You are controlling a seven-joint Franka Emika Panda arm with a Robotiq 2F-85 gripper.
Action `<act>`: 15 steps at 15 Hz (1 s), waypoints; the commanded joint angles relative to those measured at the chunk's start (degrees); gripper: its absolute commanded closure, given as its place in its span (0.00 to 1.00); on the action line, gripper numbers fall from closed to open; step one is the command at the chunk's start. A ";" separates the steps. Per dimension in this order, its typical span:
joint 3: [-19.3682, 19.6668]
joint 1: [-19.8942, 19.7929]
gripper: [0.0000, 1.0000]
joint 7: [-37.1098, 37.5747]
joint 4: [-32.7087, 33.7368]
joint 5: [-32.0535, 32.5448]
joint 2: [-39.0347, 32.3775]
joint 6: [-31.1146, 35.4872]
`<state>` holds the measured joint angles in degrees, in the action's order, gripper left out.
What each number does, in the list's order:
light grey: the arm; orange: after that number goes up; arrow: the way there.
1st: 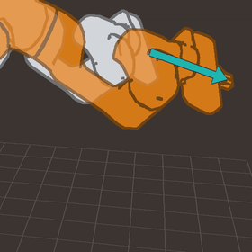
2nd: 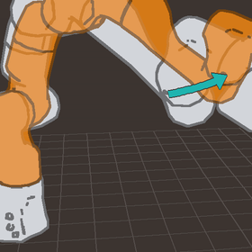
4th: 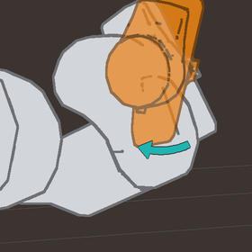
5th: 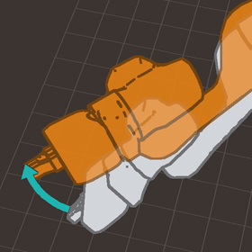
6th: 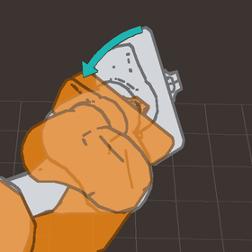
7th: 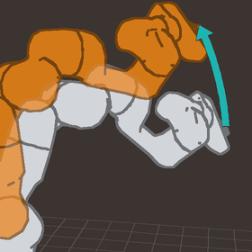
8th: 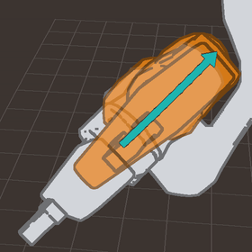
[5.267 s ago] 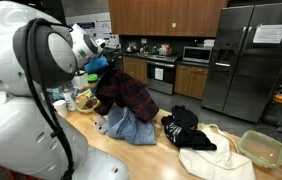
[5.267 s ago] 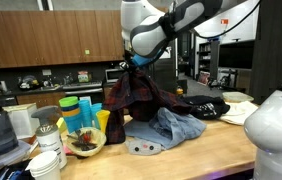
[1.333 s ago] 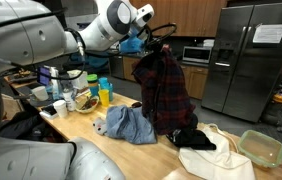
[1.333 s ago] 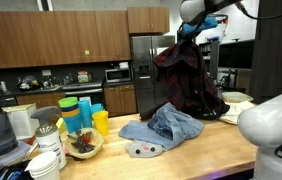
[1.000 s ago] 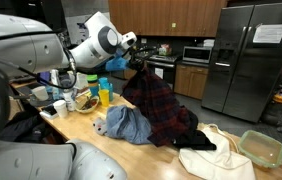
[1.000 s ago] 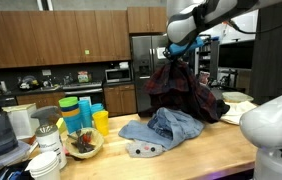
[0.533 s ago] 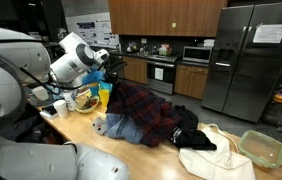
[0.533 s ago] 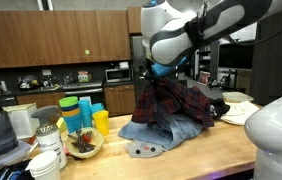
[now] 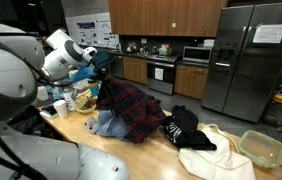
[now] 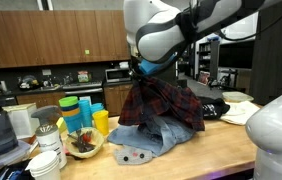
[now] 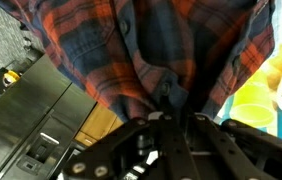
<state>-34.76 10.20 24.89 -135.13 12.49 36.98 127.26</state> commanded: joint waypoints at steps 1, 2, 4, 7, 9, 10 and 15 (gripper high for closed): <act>-0.76 0.47 0.64 -0.63 5.57 -0.08 -3.85 -2.77; -0.91 0.31 0.59 -0.47 6.27 0.04 -4.55 -2.97; -0.84 0.16 0.46 -0.05 7.74 -0.14 -5.67 -4.07; 0.07 0.21 0.27 0.36 8.76 -0.30 -6.56 -5.39; 1.44 0.18 0.12 0.71 8.46 -0.61 -6.63 -5.91; 2.40 -0.07 0.06 1.12 7.89 -0.67 -6.34 -5.85; 11.02 -0.45 0.00 2.36 3.97 -4.58 -3.67 -6.26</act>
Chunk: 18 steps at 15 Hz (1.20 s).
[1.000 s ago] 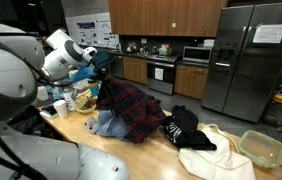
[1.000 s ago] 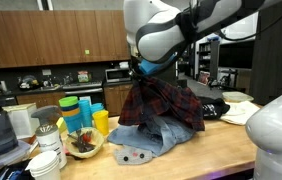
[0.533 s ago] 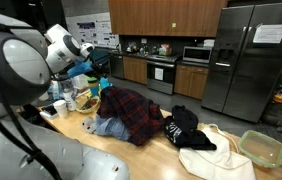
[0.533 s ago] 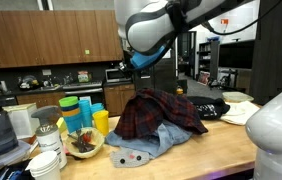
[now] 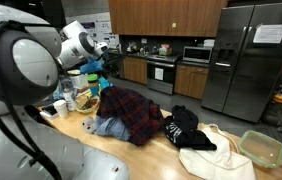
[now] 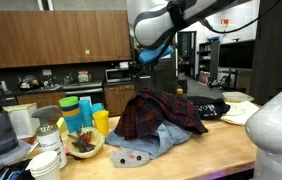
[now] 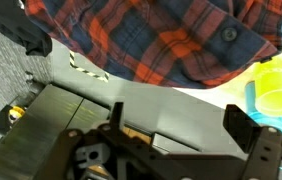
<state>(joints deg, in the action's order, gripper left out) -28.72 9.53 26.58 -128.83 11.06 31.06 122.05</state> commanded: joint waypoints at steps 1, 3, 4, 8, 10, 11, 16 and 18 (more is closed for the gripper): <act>6.66 -0.12 0.00 0.83 -3.23 -4.27 2.82 -1.23; 9.67 -1.16 0.00 1.44 -5.64 -6.46 3.68 -1.40; 10.89 -1.73 0.00 1.66 -6.87 -7.45 3.87 -1.31; 16.28 -3.98 0.00 1.55 -12.82 -13.67 4.64 -0.80; 18.46 -5.51 0.00 1.30 -15.86 -16.31 4.88 0.00; 19.30 -6.29 0.00 1.14 -17.19 -17.21 4.88 0.71; 24.23 -7.07 0.00 -3.03 -22.22 -24.96 4.19 6.55; 25.94 -6.48 0.00 -5.33 -23.38 -28.72 3.45 8.07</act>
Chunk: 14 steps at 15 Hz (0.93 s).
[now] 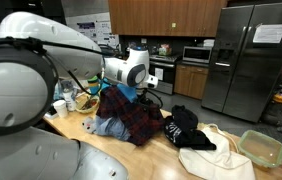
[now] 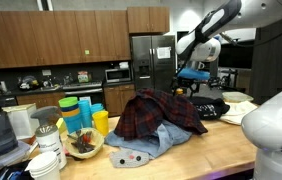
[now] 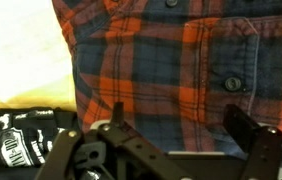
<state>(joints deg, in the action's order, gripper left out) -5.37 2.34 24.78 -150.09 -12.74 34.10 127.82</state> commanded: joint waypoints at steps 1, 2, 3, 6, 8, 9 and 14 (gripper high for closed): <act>3.78 1.39 0.00 -5.42 -2.59 -7.56 -0.37 3.31; 4.92 1.95 0.00 -7.51 -3.06 -10.21 -0.84 4.01; 6.10 2.48 0.00 -9.78 -3.53 -13.02 -1.30 4.66; 9.21 2.79 0.00 -15.71 -4.36 -18.96 -2.39 5.31; 10.75 2.24 0.00 -19.21 -4.10 -20.75 -3.21 5.07; 11.28 1.87 0.00 -20.88 -3.88 -21.03 -3.42 4.72; 14.51 1.08 0.00 -34.31 -1.94 -16.30 -3.02 0.68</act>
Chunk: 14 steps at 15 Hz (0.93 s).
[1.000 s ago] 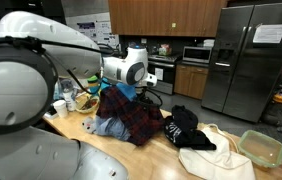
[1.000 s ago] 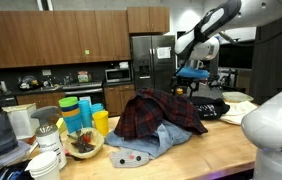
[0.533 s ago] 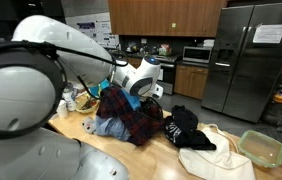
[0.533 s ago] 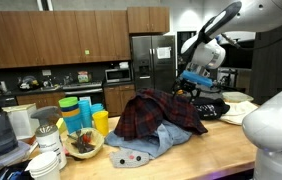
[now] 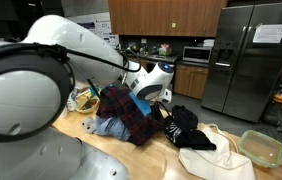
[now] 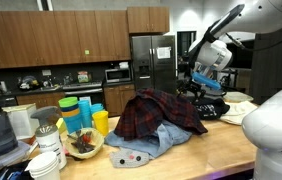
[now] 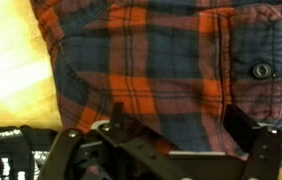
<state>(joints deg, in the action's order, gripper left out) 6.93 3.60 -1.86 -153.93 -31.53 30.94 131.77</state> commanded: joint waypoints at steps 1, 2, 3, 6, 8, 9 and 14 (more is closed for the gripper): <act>2.75 -0.24 0.00 -10.32 2.51 3.96 0.12 -4.54; 3.37 -0.09 0.00 -13.18 3.06 4.98 0.07 -5.58; 4.10 0.14 0.00 -16.12 3.77 5.86 -0.04 -6.81; 6.31 1.25 0.00 -25.64 5.97 6.69 -1.05 -10.10; 7.50 1.80 0.00 -31.45 7.44 6.34 -2.14 -11.93; 8.10 2.09 0.00 -34.09 8.11 5.99 -2.73 -12.70; 9.75 2.26 0.00 -44.87 11.23 3.20 -7.09 -16.30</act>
<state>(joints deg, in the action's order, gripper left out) 15.12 5.40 -40.98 -145.82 -26.54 27.57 118.33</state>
